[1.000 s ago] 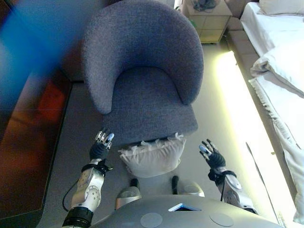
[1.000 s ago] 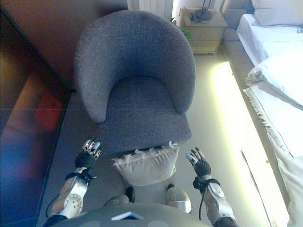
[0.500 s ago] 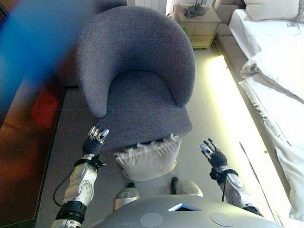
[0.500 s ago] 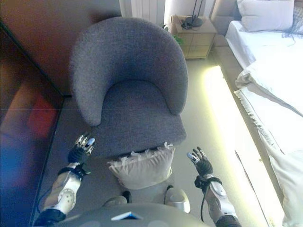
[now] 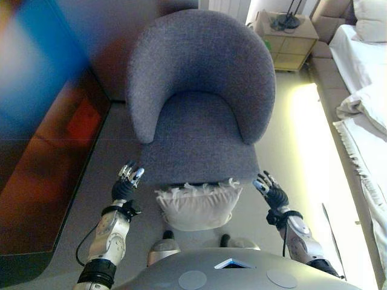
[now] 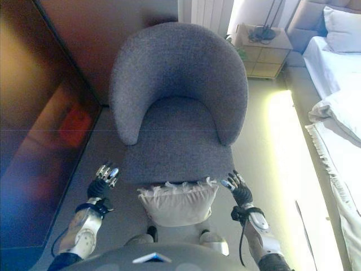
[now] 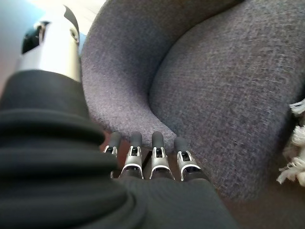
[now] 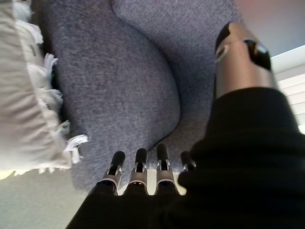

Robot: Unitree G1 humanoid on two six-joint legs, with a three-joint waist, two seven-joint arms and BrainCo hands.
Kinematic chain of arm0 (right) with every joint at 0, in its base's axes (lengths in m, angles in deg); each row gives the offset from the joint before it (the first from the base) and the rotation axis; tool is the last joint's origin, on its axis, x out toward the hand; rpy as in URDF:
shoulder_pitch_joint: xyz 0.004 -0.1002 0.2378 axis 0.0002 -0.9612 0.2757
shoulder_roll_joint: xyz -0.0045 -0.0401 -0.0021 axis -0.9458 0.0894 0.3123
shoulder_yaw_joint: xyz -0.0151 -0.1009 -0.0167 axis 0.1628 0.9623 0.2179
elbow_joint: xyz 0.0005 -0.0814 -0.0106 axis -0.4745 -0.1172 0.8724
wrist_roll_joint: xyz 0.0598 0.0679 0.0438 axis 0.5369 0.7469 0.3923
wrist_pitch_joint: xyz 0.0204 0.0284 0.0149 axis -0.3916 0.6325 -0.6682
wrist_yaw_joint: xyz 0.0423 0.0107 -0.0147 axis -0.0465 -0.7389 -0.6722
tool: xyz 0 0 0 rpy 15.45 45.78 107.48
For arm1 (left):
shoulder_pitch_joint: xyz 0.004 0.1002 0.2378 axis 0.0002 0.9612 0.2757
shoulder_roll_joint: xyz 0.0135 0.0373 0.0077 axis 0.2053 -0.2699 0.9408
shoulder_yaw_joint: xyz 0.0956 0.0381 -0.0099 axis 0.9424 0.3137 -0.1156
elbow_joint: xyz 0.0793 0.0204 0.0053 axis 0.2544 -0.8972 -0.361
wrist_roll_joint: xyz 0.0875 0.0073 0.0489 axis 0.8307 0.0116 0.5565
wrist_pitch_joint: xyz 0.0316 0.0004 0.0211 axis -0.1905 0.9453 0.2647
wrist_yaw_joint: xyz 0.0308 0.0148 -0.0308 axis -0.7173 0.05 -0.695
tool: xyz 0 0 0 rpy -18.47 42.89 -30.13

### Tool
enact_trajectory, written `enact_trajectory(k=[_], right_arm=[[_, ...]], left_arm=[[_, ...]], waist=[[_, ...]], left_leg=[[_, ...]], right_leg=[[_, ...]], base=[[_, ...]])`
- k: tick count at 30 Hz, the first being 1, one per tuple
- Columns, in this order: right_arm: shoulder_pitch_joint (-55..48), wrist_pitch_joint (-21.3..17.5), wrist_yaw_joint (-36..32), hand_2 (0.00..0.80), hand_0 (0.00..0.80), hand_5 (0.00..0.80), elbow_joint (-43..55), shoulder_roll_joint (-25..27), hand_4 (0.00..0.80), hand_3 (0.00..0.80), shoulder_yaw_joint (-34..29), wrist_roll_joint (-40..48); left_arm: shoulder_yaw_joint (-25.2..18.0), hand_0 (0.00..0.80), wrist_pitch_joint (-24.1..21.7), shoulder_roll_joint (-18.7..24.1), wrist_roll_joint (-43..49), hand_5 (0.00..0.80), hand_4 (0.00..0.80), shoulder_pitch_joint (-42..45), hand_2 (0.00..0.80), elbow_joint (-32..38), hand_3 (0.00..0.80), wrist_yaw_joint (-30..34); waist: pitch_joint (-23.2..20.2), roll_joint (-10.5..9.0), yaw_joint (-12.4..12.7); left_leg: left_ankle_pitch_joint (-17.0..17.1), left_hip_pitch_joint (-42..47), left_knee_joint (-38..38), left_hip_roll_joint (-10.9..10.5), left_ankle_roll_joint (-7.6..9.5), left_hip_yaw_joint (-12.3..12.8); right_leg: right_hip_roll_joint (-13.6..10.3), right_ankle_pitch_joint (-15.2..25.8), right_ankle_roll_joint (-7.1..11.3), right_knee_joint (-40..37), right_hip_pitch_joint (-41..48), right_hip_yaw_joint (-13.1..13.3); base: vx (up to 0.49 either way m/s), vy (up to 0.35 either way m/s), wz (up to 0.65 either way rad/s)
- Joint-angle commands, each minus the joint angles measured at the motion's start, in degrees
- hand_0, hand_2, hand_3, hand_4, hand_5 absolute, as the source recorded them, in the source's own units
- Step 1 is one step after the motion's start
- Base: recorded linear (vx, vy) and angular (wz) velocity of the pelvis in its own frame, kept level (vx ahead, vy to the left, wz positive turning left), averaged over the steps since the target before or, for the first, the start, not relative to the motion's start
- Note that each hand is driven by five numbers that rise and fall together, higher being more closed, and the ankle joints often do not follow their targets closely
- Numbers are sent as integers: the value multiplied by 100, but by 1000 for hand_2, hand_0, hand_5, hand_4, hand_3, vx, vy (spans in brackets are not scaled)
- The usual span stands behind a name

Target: Pick up the cushion and take it to the sofa

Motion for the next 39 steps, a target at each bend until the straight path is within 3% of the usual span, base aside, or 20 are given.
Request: enact_trajectory(k=[1,11,15,20,24,28,32,39], right_arm=[[319,-334,187,0,0,0,378,26,0,0,95,-218],[437,-122,25,0,0,0,502,5,0,0,136,-31],[313,190,-695,0,0,0,717,-173,0,0,-9,1393],[323,1032,-2240,0,0,0,683,-595,0,0,-155,3408],[400,1482,-3110,0,0,0,694,-796,0,0,-47,4274],[409,1881,-3313,0,0,0,702,-938,0,0,-3,4626],[339,2038,-3296,0,0,0,735,-974,0,0,13,4656],[355,2010,-3323,0,0,0,782,-923,0,0,112,4583]], left_arm=[[66,0,-168,269,269,0,0,-275,0,270,0,-52],[57,0,-66,247,-55,0,0,-230,0,301,0,245],[-9,0,365,145,-1011,0,0,-217,0,499,0,904],[93,0,1527,-245,-2933,0,0,-157,0,551,0,2600],[265,0,1919,-362,-3421,0,0,-96,0,564,0,3425],[317,0,1943,-376,-3414,0,0,-119,0,529,0,3499],[263,0,1962,-364,-3471,0,0,-108,0,598,0,3360],[264,0,1946,-383,-3470,0,0,-86,0,643,0,3361]], waist=[[-159,-63,46],[-156,-49,93],[-131,-51,76],[-132,-36,97],[-169,-14,124],[-229,1,106],[-284,3,104],[-280,-3,137]], left_leg=[[-196,-39,196,336,-76,234],[-284,-45,312,267,-14,296],[-267,19,209,242,25,326],[-255,46,100,234,31,350],[-270,51,90,248,23,398],[-272,67,82,264,21,438],[-269,82,62,265,26,449],[-226,63,47,293,-7,458]], right_leg=[[-477,384,459,16,-233,-67],[-512,429,483,-29,-226,-3],[-507,460,495,-92,-195,-5],[-507,509,504,-204,-186,-81],[-521,528,532,-236,-199,-103],[-509,522,536,-260,-192,-56],[-490,518,530,-298,-179,-34],[-470,545,516,-351,-180,-44]], base=[[6,30,10],[0,3,1],[0,0,0],[-6,-1,0],[0,0,0],[0,0,0],[0,0,0],[0,0,0]])
